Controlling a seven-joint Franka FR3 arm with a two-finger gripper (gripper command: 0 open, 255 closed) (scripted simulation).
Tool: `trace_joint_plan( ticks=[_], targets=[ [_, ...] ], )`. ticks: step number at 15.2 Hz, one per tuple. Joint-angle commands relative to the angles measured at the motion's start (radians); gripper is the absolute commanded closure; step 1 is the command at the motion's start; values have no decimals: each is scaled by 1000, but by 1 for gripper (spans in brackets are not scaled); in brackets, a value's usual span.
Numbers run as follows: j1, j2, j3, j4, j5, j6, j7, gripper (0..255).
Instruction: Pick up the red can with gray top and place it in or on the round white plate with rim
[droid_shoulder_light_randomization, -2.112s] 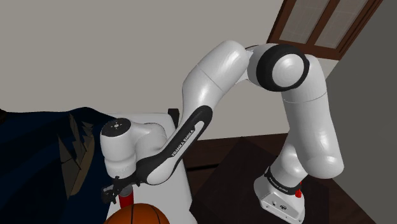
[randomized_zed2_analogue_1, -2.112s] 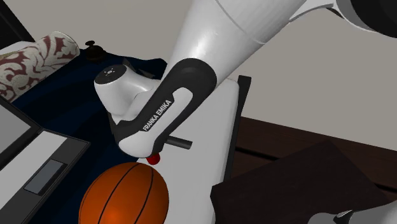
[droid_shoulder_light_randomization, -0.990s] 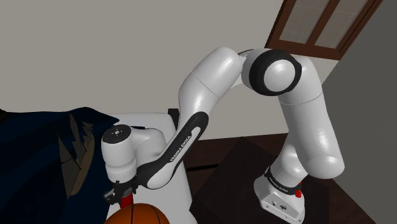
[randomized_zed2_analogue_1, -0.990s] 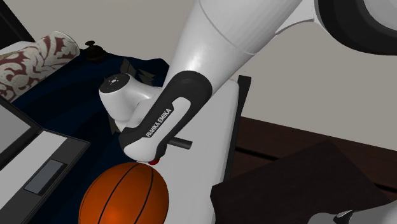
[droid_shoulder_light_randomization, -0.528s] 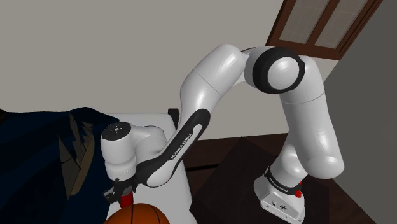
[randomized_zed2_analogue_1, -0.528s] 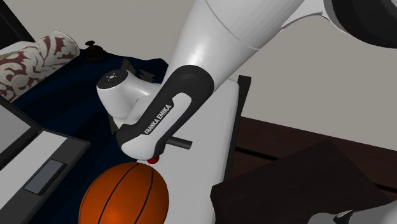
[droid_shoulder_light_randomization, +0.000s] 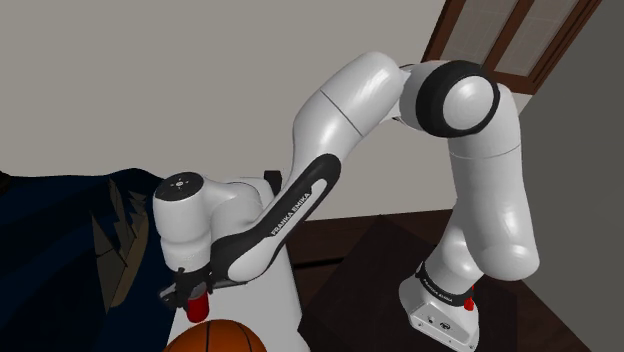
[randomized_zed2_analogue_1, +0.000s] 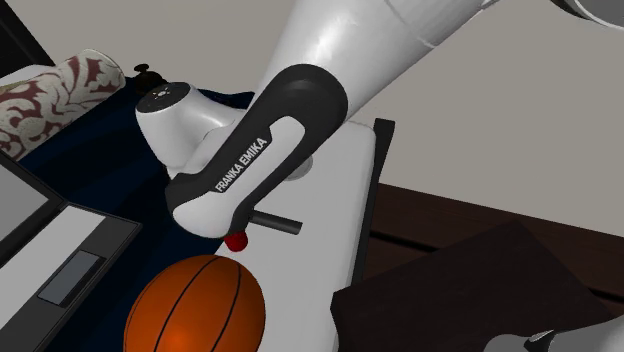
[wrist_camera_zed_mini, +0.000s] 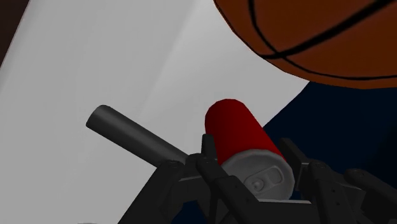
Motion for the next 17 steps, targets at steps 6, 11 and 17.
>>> trace_joint_plan(
  ticks=[6, 11, 17],
  targets=[
    [-26, -73, 36, -8, 43, -61, -27, 255],
    [-91, -61, 23, 31, 55, -86, -120, 255],
    [-175, -22, 0, 127, 66, -138, -252, 255]
  ],
)
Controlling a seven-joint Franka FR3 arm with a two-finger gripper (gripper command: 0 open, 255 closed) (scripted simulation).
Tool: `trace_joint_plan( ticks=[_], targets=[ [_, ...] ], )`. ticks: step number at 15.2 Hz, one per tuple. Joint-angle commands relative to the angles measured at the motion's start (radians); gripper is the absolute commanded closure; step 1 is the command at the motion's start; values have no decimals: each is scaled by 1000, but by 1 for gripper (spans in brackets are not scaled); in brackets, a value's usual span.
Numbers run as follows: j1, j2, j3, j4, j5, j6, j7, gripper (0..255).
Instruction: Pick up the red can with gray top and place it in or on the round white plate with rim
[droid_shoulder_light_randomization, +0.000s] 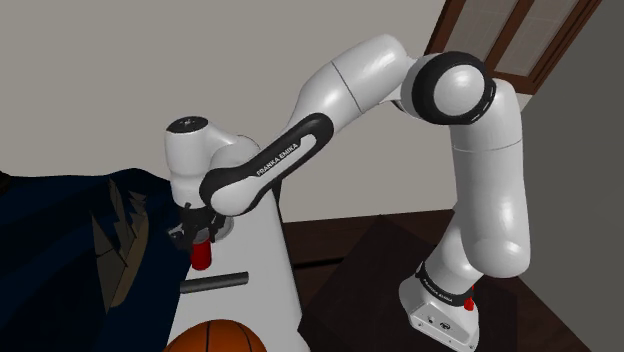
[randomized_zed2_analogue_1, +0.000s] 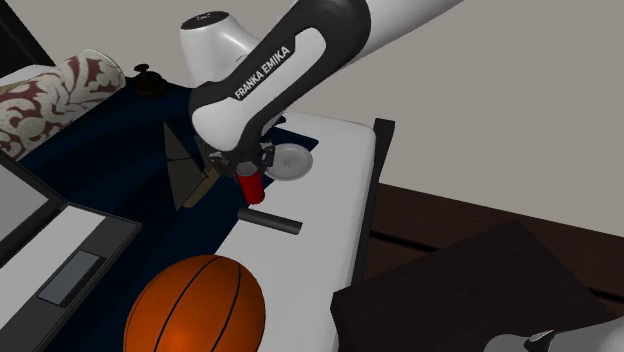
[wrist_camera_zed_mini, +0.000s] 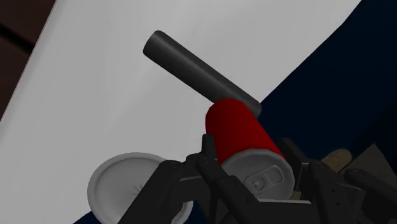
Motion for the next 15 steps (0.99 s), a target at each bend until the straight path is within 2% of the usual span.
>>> trace_joint_plan(
  ticks=[1, 9, 15],
  targets=[
    [-25, 18, -7, 42, 4, -23, -45, 255],
    [-104, 122, -42, 258, 10, -130, -207, 255],
    [-139, 251, -69, 512, 12, -249, -328, 255]
  ],
)
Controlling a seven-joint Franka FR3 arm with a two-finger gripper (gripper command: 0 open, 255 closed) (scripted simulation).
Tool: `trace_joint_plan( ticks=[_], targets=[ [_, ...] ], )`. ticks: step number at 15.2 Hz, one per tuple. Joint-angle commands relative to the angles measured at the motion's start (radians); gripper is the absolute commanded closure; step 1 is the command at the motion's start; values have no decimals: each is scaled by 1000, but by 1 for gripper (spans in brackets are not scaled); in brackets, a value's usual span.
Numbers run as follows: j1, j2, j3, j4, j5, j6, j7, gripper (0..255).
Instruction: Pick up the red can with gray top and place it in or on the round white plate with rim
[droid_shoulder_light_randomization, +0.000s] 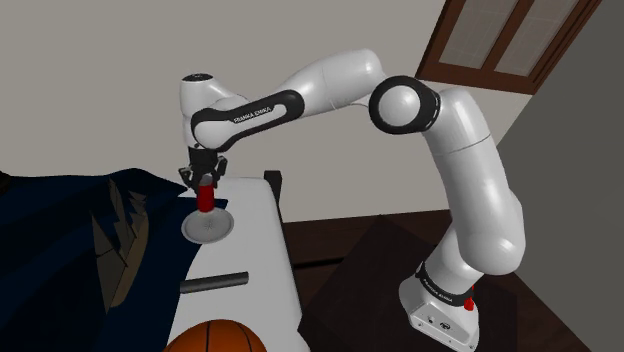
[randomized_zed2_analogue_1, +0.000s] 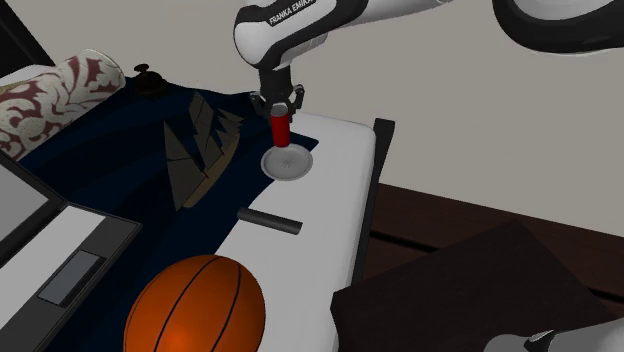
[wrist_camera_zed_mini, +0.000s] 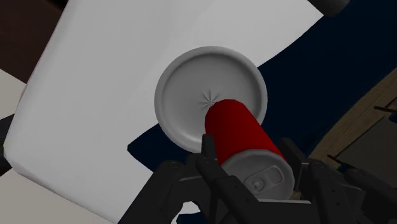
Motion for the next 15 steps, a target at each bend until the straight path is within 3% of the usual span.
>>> trace_joint_plan(
  ticks=[1, 15],
  targets=[
    [-5, 32, -7, 41, -3, -8, -20, 255],
    [11, 144, -36, 43, -33, 101, -7, 255]
  ],
)
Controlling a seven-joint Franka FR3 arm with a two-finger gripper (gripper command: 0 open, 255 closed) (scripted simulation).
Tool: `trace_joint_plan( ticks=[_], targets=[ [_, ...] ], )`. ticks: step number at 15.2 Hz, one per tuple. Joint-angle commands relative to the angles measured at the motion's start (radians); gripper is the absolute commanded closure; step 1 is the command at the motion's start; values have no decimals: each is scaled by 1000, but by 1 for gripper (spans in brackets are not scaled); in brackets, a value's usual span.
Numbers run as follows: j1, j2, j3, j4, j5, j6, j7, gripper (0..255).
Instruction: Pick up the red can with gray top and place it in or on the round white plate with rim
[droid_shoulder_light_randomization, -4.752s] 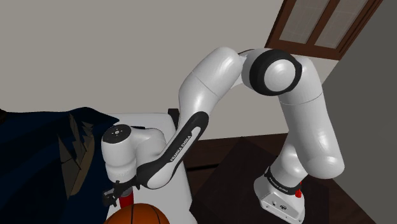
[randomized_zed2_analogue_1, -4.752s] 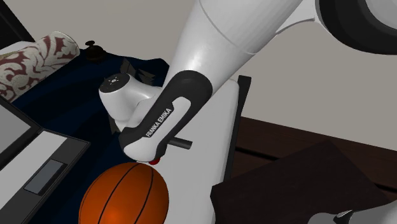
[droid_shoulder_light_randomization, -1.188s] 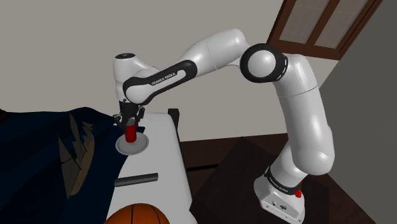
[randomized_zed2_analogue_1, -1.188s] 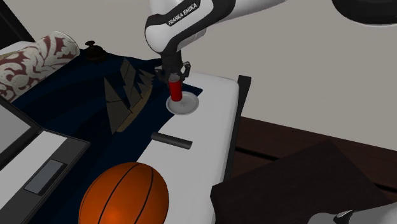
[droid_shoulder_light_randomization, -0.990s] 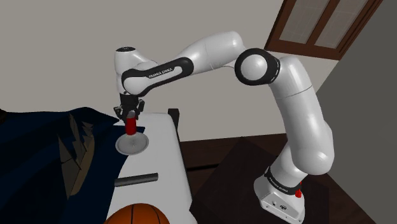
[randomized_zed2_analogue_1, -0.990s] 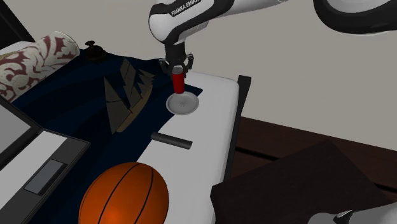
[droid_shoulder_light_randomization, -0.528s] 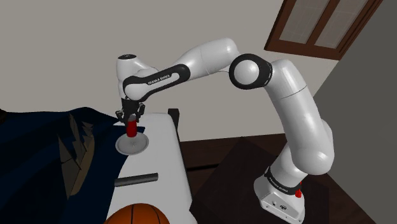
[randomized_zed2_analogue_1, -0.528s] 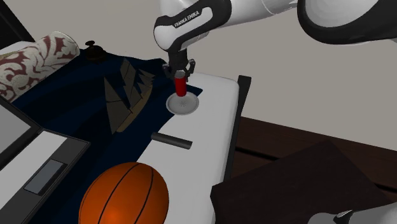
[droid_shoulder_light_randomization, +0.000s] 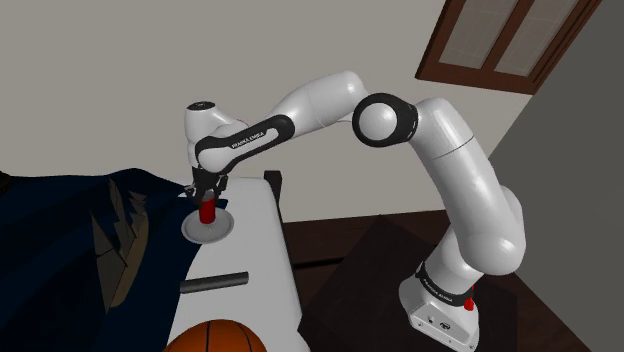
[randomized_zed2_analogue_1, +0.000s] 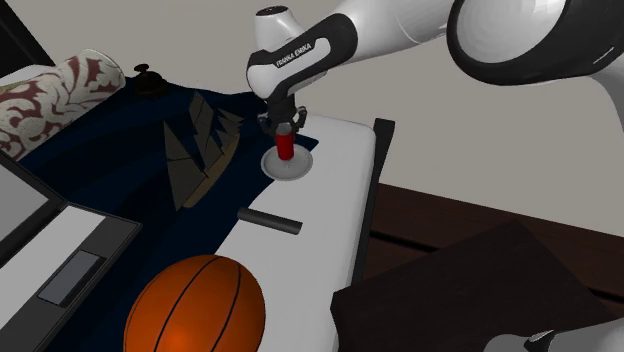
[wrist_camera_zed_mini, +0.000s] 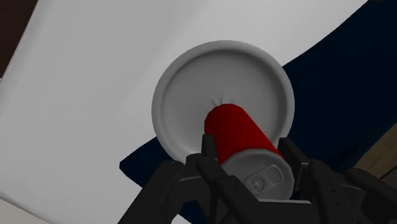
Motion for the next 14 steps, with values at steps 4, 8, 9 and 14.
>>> trace_joint_plan(
  ticks=[4, 8, 9, 14],
  targets=[
    [7, 50, -12, 15, -11, 36, 2, 255],
    [7, 50, -12, 15, -11, 36, 2, 255],
    [7, 50, -12, 15, -11, 36, 2, 255],
    [7, 50, -12, 15, -11, 36, 2, 0]
  ],
)
